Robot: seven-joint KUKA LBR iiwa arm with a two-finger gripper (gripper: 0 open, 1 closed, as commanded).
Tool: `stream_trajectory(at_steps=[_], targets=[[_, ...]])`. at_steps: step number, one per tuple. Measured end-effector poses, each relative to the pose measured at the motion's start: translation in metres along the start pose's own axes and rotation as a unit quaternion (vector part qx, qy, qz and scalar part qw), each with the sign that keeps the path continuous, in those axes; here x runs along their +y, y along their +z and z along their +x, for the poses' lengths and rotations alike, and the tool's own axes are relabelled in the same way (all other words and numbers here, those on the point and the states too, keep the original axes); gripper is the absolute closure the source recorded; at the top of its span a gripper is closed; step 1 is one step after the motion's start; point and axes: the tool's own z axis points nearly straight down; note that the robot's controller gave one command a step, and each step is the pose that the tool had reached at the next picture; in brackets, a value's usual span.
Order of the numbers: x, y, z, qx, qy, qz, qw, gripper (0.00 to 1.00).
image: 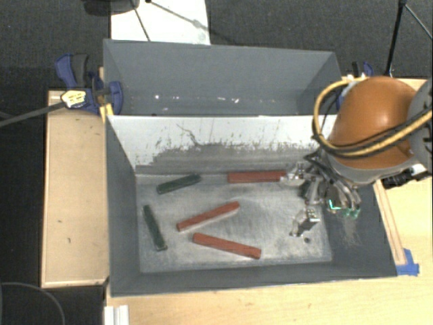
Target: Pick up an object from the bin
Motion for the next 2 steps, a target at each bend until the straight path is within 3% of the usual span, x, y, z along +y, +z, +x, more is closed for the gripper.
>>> stream_trajectory(at_steps=[1,2], targets=[[0.0,-0.004,-0.002,-0.0042,0.0,0.0,1.0,0.0],[0.048,0.04,-0.008,-0.0073,-0.025,0.001,0.9997,0.0]])
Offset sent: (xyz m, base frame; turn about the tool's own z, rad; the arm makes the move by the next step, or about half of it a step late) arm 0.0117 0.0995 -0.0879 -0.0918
